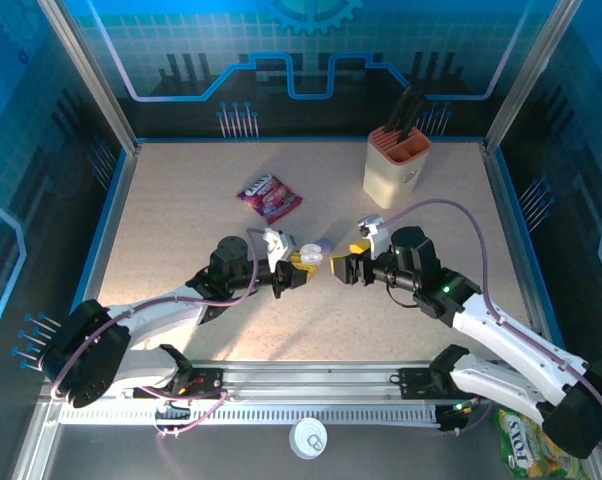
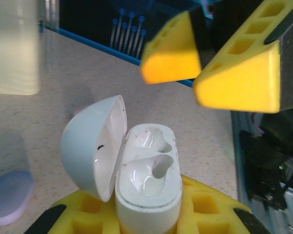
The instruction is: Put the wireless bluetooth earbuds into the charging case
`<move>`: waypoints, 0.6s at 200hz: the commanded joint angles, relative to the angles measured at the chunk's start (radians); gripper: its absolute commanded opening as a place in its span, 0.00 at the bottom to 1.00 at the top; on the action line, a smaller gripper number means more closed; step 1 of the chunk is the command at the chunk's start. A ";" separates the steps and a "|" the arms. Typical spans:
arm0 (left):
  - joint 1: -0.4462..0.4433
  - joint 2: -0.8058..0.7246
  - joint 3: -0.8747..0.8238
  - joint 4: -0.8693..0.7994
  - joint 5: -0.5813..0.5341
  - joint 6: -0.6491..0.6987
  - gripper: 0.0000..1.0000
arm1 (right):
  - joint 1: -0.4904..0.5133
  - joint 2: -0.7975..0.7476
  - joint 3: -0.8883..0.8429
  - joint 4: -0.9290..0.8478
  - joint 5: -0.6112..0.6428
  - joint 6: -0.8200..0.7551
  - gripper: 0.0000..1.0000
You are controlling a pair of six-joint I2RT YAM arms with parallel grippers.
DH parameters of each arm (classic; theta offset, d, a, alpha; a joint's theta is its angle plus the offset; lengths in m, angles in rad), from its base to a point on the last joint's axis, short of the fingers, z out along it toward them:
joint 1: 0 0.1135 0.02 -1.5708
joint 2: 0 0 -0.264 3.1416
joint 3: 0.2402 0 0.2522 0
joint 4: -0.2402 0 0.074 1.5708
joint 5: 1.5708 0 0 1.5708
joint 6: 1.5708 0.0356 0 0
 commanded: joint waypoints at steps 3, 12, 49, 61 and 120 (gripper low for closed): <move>0.034 0.021 -0.044 0.124 -0.052 -0.037 0.15 | -0.047 -0.040 -0.030 -0.042 0.048 0.064 0.67; 0.045 0.025 -0.055 0.149 -0.059 -0.044 0.16 | -0.067 -0.040 -0.033 -0.057 0.060 0.072 0.67; 0.085 0.032 -0.111 0.276 -0.085 -0.098 0.16 | -0.148 0.069 -0.005 -0.181 0.112 0.126 0.62; 0.091 0.029 -0.115 0.279 -0.076 -0.104 0.16 | -0.152 0.132 0.005 -0.192 0.087 0.124 0.58; 0.092 0.004 -0.133 0.262 -0.045 -0.094 0.15 | -0.125 0.487 0.167 -0.340 0.096 0.033 0.48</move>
